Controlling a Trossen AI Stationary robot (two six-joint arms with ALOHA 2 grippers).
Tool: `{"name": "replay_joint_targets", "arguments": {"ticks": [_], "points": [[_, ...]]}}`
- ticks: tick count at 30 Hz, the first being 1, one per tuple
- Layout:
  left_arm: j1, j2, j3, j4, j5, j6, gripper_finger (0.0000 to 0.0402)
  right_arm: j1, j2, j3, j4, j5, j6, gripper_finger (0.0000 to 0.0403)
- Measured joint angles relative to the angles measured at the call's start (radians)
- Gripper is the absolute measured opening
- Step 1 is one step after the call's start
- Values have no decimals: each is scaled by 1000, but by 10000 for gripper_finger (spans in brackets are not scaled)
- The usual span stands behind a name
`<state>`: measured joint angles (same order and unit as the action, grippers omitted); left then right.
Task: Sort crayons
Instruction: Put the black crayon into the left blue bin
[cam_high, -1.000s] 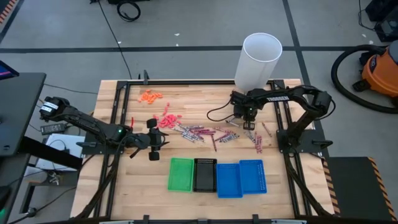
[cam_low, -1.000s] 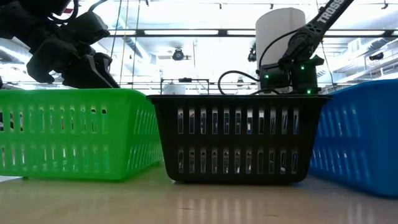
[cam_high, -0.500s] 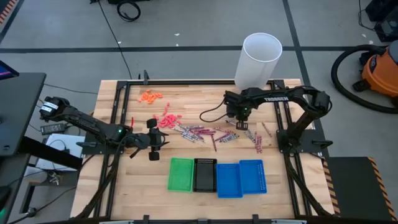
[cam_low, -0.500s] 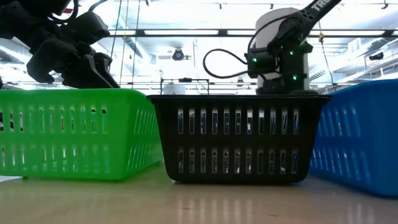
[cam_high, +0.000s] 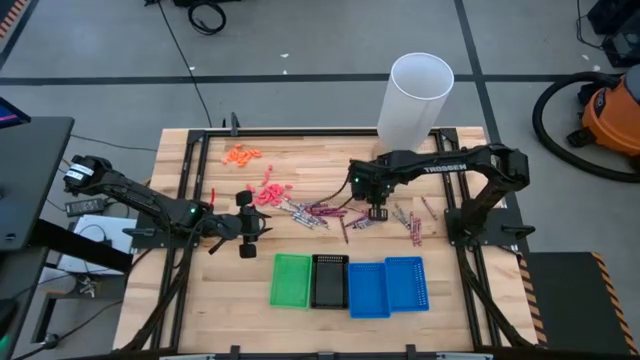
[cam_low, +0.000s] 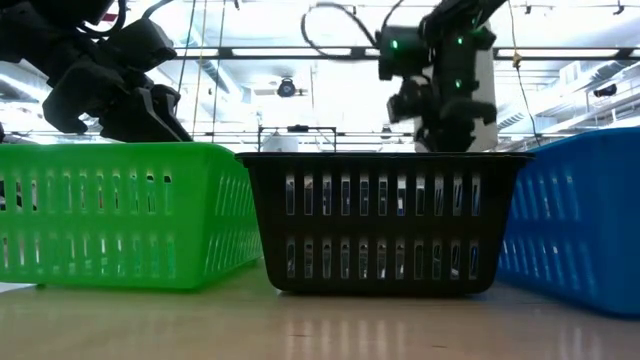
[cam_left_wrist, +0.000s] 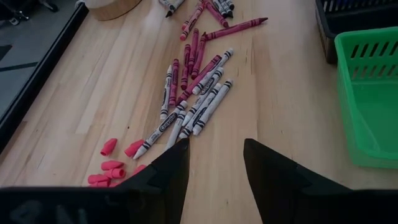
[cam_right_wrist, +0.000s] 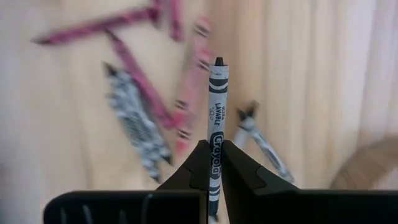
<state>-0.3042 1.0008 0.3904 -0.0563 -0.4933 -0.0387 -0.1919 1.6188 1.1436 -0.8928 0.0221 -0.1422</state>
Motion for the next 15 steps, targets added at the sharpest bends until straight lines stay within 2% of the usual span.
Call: {"name": "replay_joint_targets", "arguments": {"ticks": [10, 15], "points": [[0, 0, 0, 0, 0, 7, 162, 205, -1, 81, 2, -24, 183, 28], [0, 0, 0, 0, 0, 26, 162, 307, -1, 82, 38, -24, 343, 28]]}}
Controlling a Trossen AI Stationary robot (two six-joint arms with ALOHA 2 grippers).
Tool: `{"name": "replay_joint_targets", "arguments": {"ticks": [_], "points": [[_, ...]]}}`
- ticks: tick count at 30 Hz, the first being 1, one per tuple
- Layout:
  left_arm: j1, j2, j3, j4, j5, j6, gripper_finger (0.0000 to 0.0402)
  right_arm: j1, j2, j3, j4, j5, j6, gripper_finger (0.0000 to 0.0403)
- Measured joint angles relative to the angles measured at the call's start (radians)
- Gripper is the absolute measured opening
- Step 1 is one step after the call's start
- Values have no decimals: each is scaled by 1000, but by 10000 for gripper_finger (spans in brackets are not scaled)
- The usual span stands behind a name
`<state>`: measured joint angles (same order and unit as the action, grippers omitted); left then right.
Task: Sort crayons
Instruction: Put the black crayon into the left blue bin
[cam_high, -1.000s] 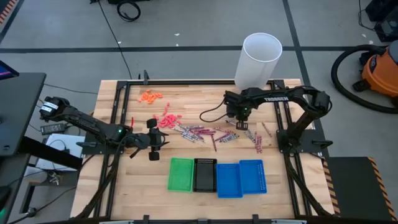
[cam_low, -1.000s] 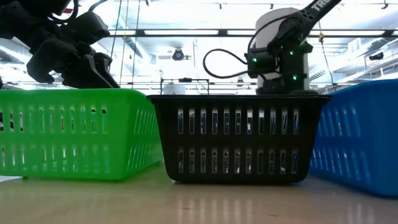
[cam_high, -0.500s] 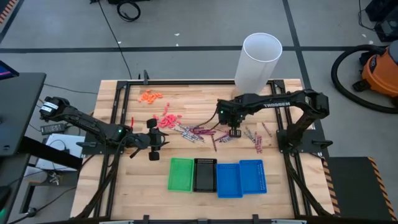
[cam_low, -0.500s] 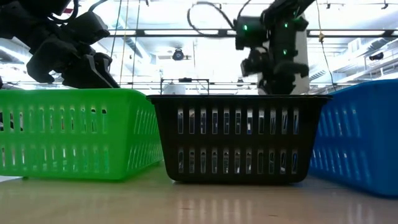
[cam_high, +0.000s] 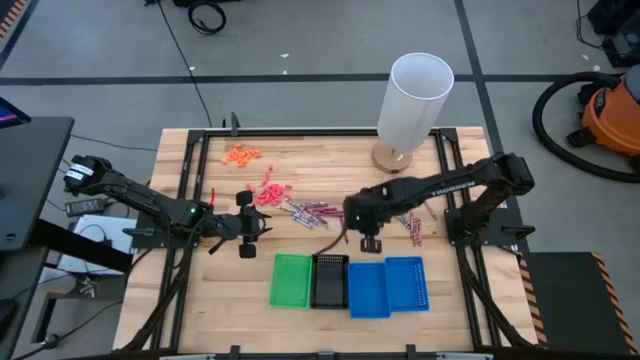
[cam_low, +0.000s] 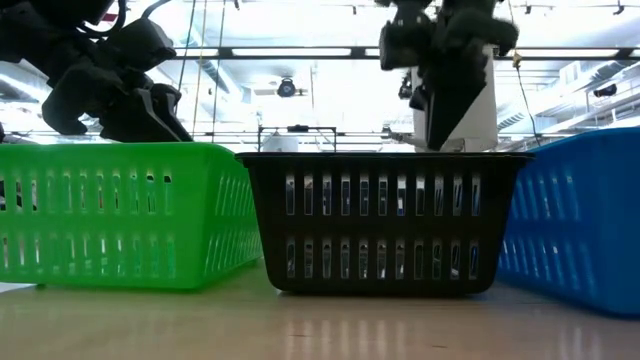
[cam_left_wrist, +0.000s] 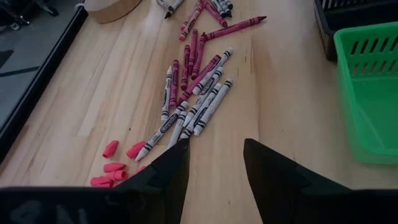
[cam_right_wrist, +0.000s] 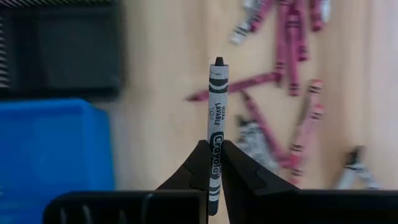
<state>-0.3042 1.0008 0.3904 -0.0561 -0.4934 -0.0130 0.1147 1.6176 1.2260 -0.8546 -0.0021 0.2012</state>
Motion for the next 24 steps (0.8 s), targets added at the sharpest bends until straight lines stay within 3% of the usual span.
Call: {"name": "replay_joint_targets", "arguments": {"ticks": [8, 24], "points": [[0, 0, 0, 0, 0, 2, 162, 168, 0, 0, 66, 27, 320, 28], [0, 0, 0, 0, 0, 2, 162, 432, 0, -97, 223, 205, 967, 28]]}}
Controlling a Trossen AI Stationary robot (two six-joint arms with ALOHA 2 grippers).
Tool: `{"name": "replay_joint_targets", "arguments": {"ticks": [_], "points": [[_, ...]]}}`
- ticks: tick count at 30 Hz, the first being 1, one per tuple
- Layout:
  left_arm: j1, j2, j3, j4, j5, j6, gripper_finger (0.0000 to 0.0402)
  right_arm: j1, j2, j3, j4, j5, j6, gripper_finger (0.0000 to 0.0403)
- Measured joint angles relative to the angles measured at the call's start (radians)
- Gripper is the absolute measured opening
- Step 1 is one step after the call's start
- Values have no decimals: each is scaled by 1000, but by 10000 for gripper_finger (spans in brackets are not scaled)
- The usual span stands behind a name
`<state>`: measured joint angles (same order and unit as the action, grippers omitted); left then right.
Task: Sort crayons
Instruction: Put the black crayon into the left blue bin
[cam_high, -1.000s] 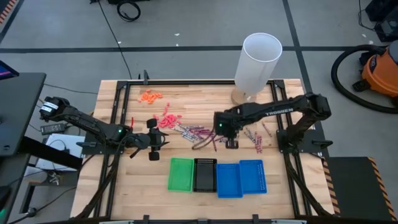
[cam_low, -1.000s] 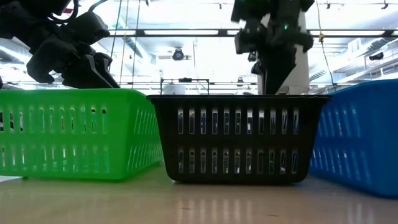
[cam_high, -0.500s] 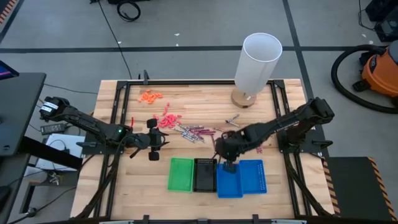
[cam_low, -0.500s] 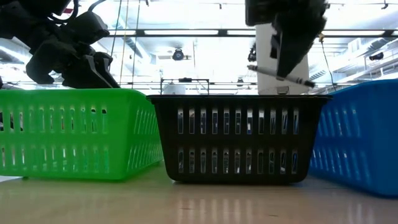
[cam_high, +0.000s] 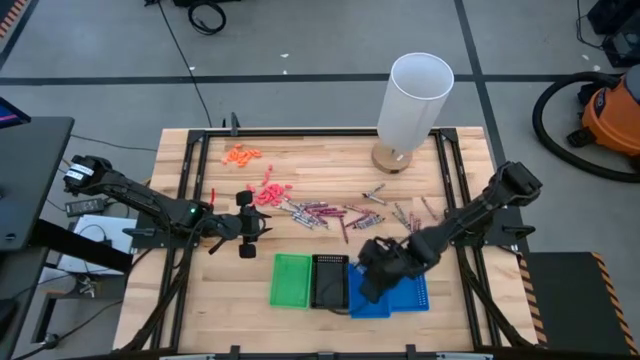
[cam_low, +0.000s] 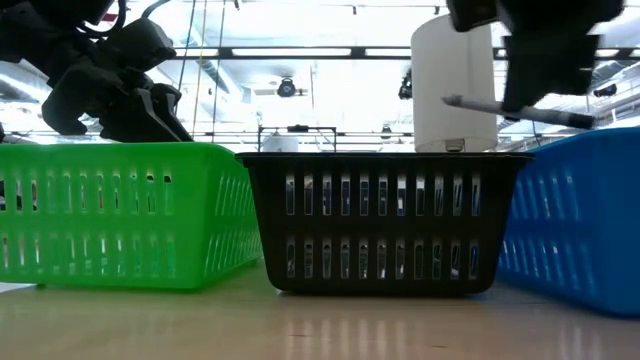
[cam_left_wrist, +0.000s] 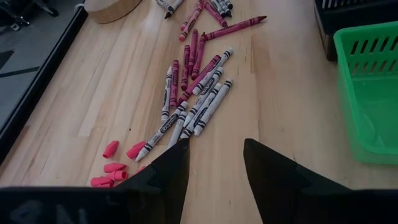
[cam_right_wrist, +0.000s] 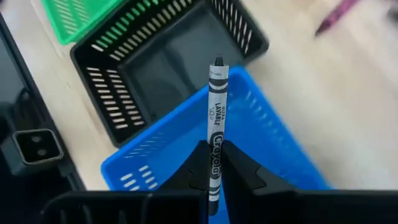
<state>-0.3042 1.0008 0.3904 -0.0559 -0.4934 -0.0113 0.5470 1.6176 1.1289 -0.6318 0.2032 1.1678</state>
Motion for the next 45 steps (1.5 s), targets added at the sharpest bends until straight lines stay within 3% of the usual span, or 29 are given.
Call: {"name": "replay_joint_targets", "arguments": {"ticks": [6, 15, 21, 32, 45], "points": [[0, 0, 0, 0, 0, 0, 162, 67, 58, -23, 40, 25, 186, 28], [0, 0, 0, 0, 0, 0, 162, 74, 172, -17, 99, -21, 274, 30], [0, 0, 0, 0, 0, 0, 162, 74, 174, -16, 102, -18, 296, 62], [0, 0, 0, 0, 0, 0, 162, 56, 154, -16, 86, -21, 261, 84], [0, 0, 0, 0, 0, -10, 162, -46, 51, -16, 25, -18, 34, 81]]}}
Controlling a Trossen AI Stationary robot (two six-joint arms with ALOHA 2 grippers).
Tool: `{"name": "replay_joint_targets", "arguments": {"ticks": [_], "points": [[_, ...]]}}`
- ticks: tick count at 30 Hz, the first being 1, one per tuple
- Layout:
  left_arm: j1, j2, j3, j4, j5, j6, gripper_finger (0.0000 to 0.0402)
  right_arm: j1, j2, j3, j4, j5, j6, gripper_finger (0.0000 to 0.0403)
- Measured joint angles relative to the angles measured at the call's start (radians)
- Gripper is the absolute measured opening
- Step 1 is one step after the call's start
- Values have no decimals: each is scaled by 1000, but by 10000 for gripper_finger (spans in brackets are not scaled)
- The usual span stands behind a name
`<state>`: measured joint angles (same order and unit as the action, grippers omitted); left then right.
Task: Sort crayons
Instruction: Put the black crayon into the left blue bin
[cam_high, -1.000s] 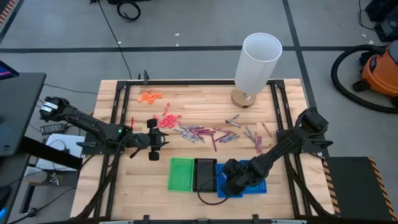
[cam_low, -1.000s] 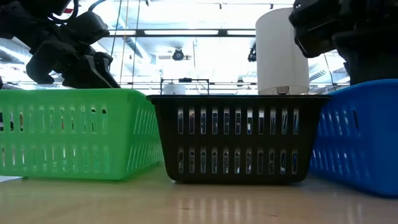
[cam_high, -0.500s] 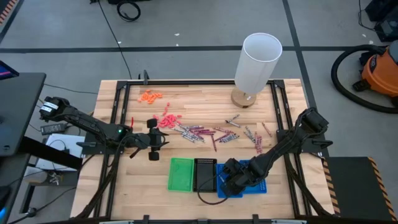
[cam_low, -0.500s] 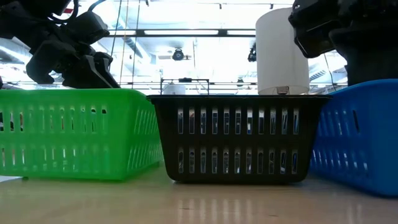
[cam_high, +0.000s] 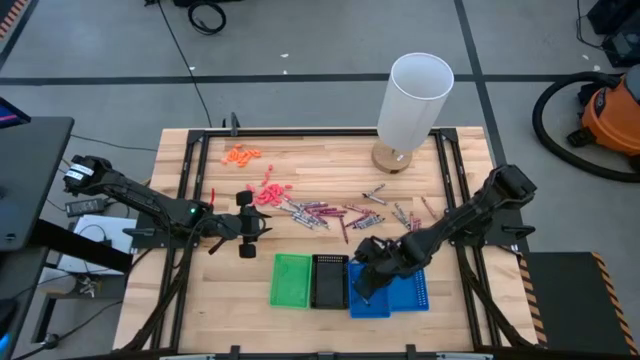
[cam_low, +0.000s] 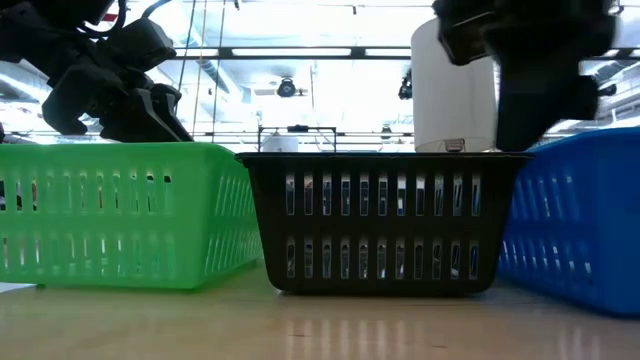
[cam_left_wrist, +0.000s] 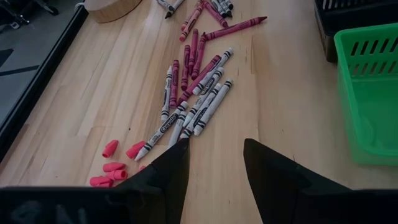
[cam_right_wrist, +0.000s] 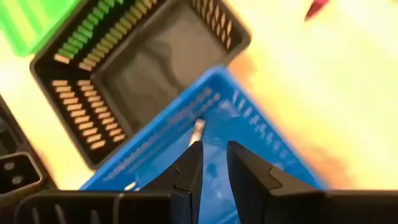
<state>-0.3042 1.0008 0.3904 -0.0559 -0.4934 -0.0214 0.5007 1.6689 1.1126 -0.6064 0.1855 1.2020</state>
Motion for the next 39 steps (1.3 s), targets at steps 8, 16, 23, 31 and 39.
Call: {"name": "replay_joint_targets", "arguments": {"ticks": [8, 16, 23, 31, 39], "points": [[0, 0, 0, 0, 0, -4, 162, -75, -6, 0, -1, -64, -148, 81], [0, 0, 0, -1, 0, -4, 162, -141, -36, 0, -16, -101, -273, 81], [0, 0, 0, 0, 0, -14, 162, -208, -58, 0, -39, -102, -375, 81], [0, 0, 0, 0, 0, -17, 162, -286, -70, 0, -41, -135, -497, 81], [0, 0, 0, 0, 0, -22, 162, -380, -70, 0, -49, -135, -639, 81]]}}
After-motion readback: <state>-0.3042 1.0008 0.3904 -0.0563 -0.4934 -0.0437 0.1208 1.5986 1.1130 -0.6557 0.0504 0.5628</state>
